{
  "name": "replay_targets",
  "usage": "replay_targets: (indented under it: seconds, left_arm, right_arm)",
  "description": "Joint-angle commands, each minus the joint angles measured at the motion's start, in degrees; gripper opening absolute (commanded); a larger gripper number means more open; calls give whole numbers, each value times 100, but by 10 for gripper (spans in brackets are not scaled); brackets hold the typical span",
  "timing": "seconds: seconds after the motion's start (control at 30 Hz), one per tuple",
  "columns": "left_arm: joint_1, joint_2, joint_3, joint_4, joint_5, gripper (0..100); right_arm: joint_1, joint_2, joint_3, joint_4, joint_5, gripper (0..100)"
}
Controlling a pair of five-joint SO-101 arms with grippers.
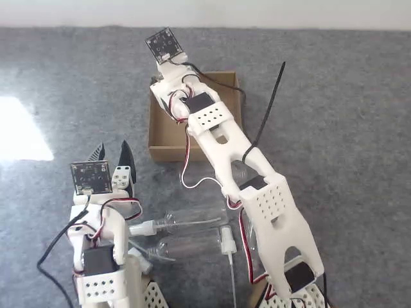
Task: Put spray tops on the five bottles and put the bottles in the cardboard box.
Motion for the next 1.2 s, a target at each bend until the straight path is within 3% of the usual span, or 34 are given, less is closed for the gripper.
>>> replay_targets:
  seconds: [0.0,0.3,0.53,1.17]
  left_arm:
    - [-26,-88,-40,-70,-35,152]
    - [-26,-88,-40,-70,-35,152]
    - [-26,-88,-40,-70,-35,152]
    - [-26,-79,-40,-70,-35,152]
  right_arm:
    - [-92,-75,-176,-48,141,116]
    - [-92,57,-158,-48,158,127]
    - [-154,84,-149,-4,132,296]
    - [-277,40,-149,-4,26,301]
